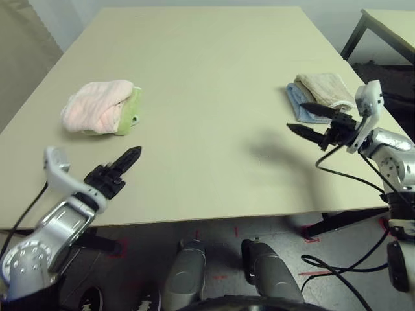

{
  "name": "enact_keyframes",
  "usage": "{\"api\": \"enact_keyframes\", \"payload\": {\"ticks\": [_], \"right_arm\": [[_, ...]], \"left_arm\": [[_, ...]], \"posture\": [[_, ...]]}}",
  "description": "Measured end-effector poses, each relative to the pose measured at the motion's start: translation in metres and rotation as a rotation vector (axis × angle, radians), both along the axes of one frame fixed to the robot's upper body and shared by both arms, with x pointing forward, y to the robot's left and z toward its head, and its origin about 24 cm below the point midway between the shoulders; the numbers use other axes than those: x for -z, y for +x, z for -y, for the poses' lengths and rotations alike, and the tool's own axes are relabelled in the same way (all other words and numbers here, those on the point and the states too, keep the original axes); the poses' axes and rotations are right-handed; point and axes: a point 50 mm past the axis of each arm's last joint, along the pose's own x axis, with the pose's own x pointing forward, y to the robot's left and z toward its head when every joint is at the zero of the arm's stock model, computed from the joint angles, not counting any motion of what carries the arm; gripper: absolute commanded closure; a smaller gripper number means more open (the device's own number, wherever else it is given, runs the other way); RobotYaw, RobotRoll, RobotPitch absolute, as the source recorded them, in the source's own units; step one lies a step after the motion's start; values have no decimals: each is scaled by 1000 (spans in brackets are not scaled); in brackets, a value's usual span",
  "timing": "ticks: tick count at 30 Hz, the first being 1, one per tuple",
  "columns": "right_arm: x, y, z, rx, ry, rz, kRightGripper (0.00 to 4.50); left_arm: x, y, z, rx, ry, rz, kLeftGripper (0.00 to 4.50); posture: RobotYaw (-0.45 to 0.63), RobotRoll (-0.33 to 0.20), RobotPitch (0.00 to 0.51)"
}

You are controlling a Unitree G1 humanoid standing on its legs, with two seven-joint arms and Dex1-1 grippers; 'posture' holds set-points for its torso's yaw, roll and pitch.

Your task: Fold the towel and set it aside.

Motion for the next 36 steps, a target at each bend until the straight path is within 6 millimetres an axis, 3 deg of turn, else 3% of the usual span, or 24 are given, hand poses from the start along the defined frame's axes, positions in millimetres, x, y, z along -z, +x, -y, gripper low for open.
{"api": "enact_keyframes", "payload": {"ticks": [3,9,14,19,26,36], "right_arm": [[-1,-4,2,152,74,3,0],[32,-33,-3,314,102,-35,0],[53,-54,0,324,100,-6,0],[66,-69,21,329,95,48,0],[69,-81,47,332,147,72,0],[75,-86,50,280,146,61,0]], "left_arm": [[0,6,3,-1,88,68,46],[14,-2,-4,-77,291,163,46],[25,-14,-8,-104,465,205,46],[44,-31,-11,-156,515,163,46],[51,-42,-41,-276,634,130,46],[52,-44,-45,-297,668,132,46]], "posture": [[79,0,139],[80,0,147],[88,0,151],[98,0,154],[101,0,155],[97,0,155]]}}
